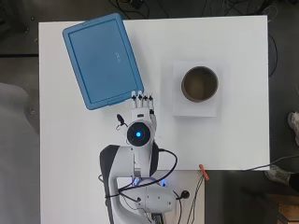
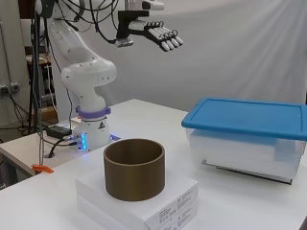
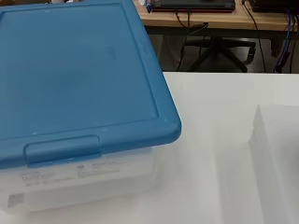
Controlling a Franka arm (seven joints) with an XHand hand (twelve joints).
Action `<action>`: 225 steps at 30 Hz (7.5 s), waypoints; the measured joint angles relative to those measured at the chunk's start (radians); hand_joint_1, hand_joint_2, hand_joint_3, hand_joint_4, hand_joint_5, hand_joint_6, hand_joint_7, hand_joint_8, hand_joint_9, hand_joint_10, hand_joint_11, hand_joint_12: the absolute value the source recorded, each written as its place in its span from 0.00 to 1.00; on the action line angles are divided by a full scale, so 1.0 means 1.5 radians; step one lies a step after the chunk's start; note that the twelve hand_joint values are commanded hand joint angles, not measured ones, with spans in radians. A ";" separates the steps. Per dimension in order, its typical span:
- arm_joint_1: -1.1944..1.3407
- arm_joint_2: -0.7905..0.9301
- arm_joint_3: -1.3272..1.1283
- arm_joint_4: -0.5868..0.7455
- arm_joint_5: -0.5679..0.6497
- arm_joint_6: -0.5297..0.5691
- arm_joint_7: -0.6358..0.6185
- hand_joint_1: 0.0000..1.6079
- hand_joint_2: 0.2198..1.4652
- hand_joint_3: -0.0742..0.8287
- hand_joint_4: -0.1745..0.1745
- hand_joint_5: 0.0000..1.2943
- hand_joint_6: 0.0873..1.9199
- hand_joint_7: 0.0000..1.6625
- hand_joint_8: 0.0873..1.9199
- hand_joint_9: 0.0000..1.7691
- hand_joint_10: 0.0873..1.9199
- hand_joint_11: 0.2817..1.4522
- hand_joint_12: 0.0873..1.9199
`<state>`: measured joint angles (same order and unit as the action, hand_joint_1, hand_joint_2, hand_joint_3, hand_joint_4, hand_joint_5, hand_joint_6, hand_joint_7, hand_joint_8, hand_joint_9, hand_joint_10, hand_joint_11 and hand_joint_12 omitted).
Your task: Teleoperate dual arm-hand system to remove items from a box
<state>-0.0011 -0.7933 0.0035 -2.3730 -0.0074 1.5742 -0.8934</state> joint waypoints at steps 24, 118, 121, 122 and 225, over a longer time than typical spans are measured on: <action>0.033 0.319 0.192 -0.107 -0.147 0.323 0.024 0.19 0.45 0.07 0.41 0.07 0.00 0.06 0.00 0.10 0.00 0.08 0.00; -0.286 0.306 0.624 0.108 -0.039 0.195 -0.061 0.02 0.59 0.09 0.62 0.33 0.00 0.24 0.00 0.23 0.00 0.14 0.00; -0.209 0.210 0.515 0.119 -0.007 0.209 -0.060 0.04 0.61 0.09 0.60 0.34 0.00 0.28 0.00 0.27 0.00 0.15 0.00; -0.186 0.184 0.503 0.123 -0.002 0.210 -0.055 0.05 0.62 0.09 0.58 0.36 0.00 0.34 0.00 0.33 0.00 0.20 0.00; -0.853 0.464 0.765 0.232 0.001 0.251 -0.091 0.69 0.81 0.09 1.00 0.58 1.00 0.63 1.00 0.73 1.00 0.65 0.96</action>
<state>-1.2802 -0.0968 1.1503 -2.0254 -0.0052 1.9506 -1.0299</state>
